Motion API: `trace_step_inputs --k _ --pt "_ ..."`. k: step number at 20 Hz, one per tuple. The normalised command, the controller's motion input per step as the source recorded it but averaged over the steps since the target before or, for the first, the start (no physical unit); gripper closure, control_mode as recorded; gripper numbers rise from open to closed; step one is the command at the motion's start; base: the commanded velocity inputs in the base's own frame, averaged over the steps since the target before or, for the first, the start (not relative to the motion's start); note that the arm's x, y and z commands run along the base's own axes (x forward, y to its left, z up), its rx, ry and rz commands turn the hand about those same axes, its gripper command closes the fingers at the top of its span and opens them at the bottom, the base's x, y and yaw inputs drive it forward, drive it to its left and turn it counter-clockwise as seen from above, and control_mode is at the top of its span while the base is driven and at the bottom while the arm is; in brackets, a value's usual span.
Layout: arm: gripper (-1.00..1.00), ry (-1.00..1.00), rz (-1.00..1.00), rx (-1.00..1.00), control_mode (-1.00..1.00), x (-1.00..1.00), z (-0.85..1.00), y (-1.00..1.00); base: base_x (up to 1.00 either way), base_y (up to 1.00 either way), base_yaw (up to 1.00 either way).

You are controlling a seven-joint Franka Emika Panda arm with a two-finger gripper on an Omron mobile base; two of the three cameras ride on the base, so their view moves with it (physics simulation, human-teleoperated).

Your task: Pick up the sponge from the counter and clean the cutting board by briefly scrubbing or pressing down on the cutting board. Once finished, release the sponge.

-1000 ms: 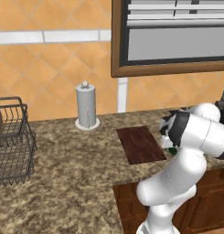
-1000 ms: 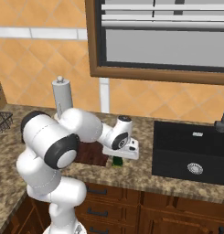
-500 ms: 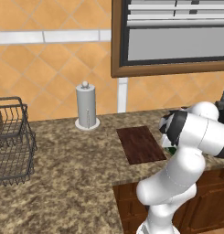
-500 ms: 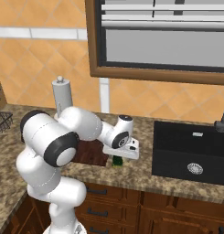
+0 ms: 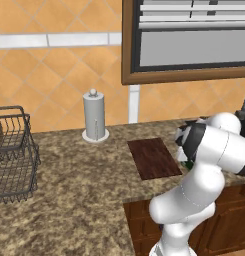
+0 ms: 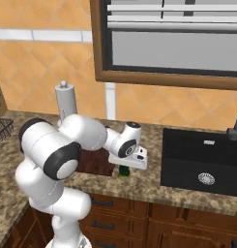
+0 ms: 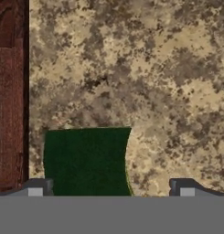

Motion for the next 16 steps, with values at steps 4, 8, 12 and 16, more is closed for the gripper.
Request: trace_step_inputs --k 4,8,12,16 --pt "-1.0 -0.06 0.0 0.0 -1.0 -0.13 0.0 0.0 0.0 0.0 0.0" --pt "-1.0 -0.06 0.0 0.0 -1.0 -0.02 0.0 0.11 0.0 0.0 0.0" --pt "-1.0 0.0 0.0 0.0 -1.0 0.0 0.0 0.0 0.0 0.0 0.0" --pt "-1.0 0.0 0.0 -0.01 -1.0 0.0 0.0 -0.06 0.0 0.0 0.0"
